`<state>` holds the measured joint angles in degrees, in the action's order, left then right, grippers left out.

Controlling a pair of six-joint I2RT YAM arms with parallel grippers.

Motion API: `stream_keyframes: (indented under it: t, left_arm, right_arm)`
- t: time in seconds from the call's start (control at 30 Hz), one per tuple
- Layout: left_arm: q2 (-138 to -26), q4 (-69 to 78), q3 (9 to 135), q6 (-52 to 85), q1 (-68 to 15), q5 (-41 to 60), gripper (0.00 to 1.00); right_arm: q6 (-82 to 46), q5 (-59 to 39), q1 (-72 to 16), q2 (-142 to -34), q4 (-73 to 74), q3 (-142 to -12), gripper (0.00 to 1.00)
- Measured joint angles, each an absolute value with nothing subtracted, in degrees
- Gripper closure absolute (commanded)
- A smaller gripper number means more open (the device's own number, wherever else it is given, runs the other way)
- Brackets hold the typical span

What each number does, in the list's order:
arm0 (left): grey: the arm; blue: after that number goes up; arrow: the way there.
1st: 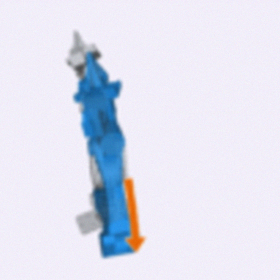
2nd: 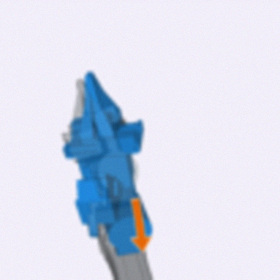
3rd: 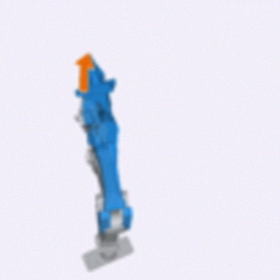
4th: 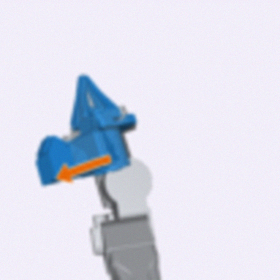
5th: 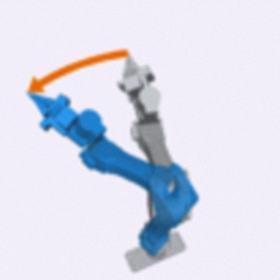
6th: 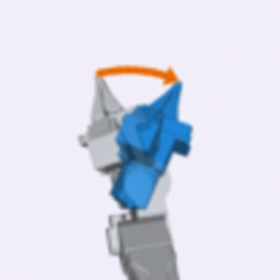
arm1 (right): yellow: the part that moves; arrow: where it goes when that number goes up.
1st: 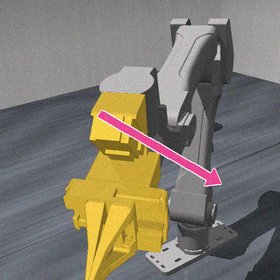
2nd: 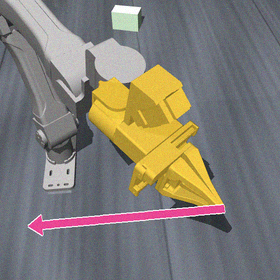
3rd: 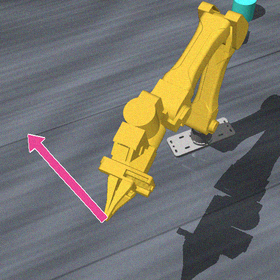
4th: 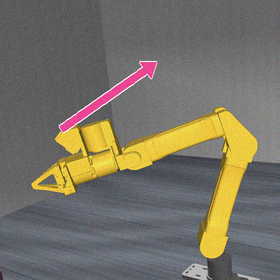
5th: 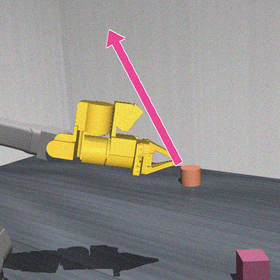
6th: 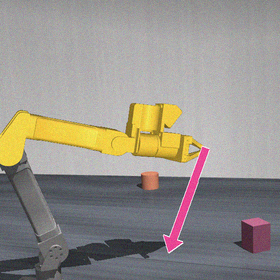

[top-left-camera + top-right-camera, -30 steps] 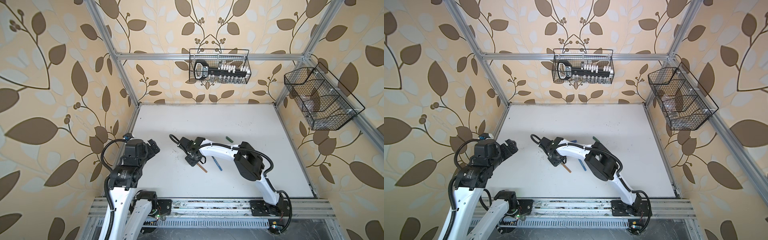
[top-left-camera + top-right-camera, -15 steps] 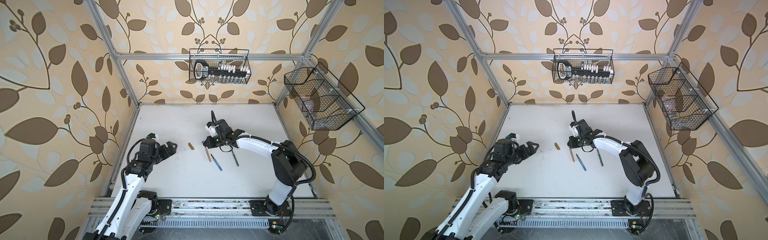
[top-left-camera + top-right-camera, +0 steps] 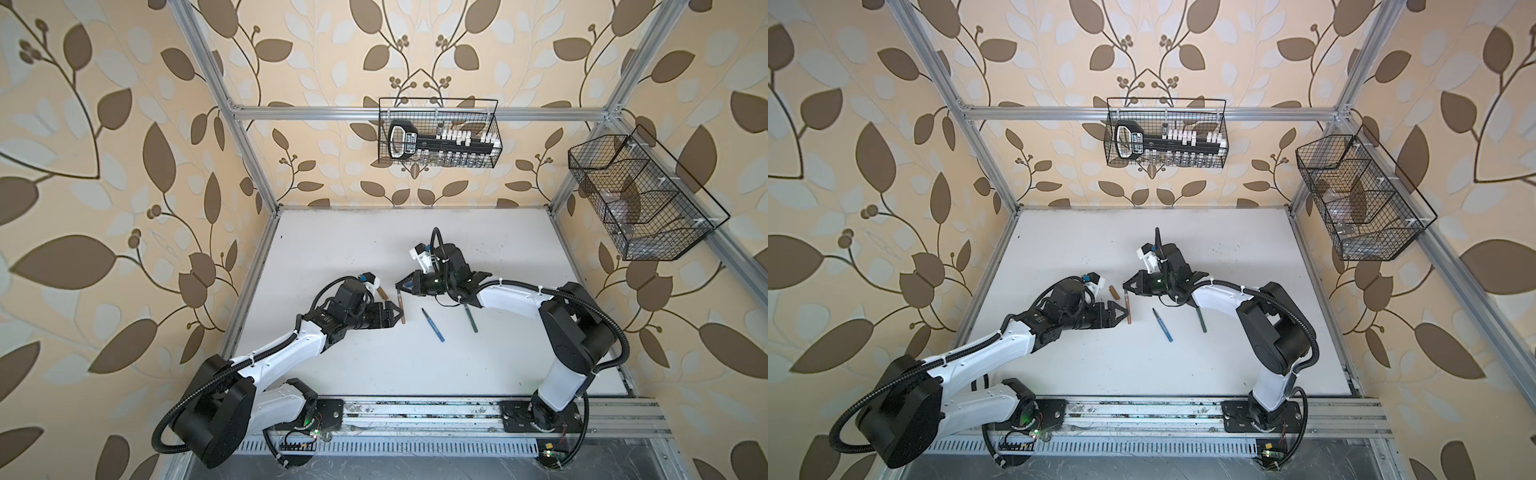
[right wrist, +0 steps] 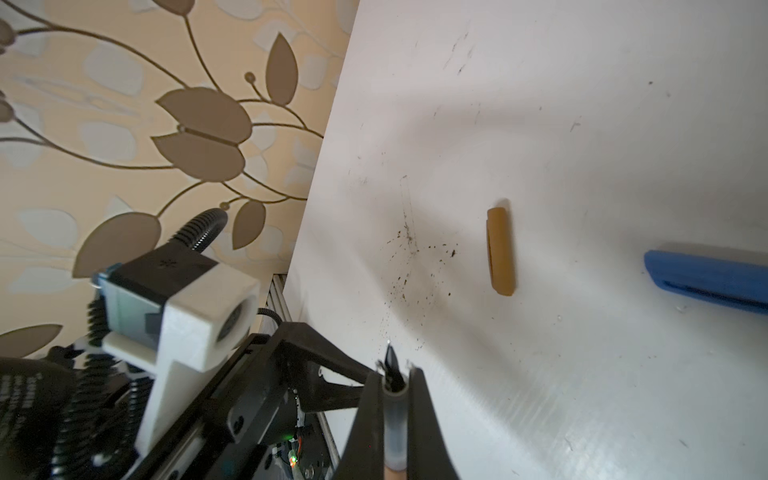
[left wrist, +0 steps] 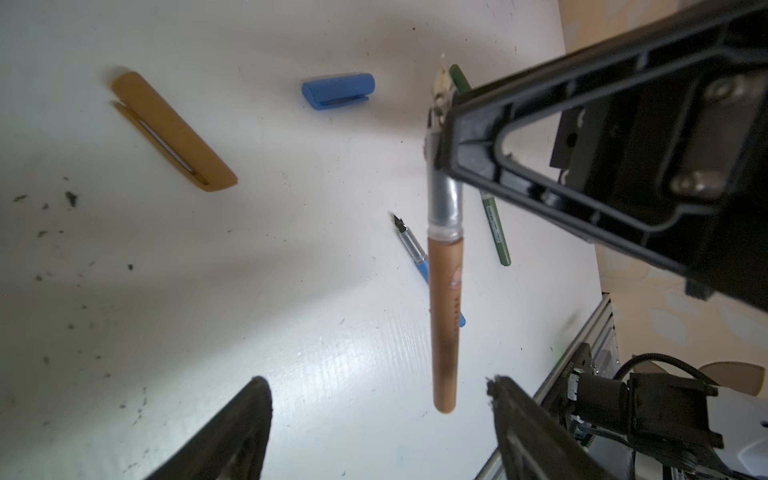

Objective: Insert the pens into the pen caps
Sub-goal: 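Lift the pen with the right gripper toward the left gripper while the left arm approaches, then close the left gripper on the pen barrel beside the right gripper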

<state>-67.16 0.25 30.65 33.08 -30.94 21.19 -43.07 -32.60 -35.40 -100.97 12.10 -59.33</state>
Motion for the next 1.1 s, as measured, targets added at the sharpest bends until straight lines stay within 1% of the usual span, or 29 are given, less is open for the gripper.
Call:
stream_keyframes:
  t: [0.13, 0.3, 0.37, 0.47, 0.6, 0.73, 0.87, 0.93, 1.1]
  left_arm:
    - [-67.24, 1.91, 31.09, 33.08, -31.94, 21.17, 0.25]
    - [-67.24, 3.31, 31.73, 33.1, -31.97, 21.15, 0.27]
    - [-67.24, 3.44, 31.77, 33.17, -32.01, 21.12, 0.33]
    - [-67.24, 3.92, 31.77, 33.23, -32.34, 20.88, 0.38]
    - [-67.24, 4.56, 31.79, 33.43, -32.34, 20.4, 0.42]
    - [-67.22, 4.54, 31.79, 33.69, -32.34, 19.03, 0.49]
    - [-66.39, 4.54, 31.79, 34.11, -32.34, 17.63, 0.6]
    - [-65.69, 4.54, 31.79, 34.24, -32.34, 17.37, 0.67]
    - [-64.14, 4.43, 31.79, 34.41, -32.34, 16.73, 0.78]
  right_arm:
    - [-44.36, -33.04, -35.4, -100.71, 14.28, -59.27, 0.99]
    - [-45.28, -33.28, -35.46, -100.55, 15.79, -58.87, 0.99]
    - [-45.67, -33.36, -35.59, -100.55, 16.27, -58.76, 0.99]
    - [-46.98, -33.89, -35.88, -100.55, 18.2, -58.37, 0.99]
    - [-48.51, -34.59, -36.25, -100.57, 20.78, -57.74, 0.99]
    - [-49.5, -35.0, -36.42, -100.57, 22.22, -57.43, 0.99]
    - [-50.02, -35.29, -36.71, -100.57, 23.05, -57.23, 0.99]
    - [-50.39, -35.42, -36.75, -100.57, 23.79, -56.84, 0.99]
    - [-51.77, -35.86, -36.93, -100.57, 25.58, -56.6, 0.99]
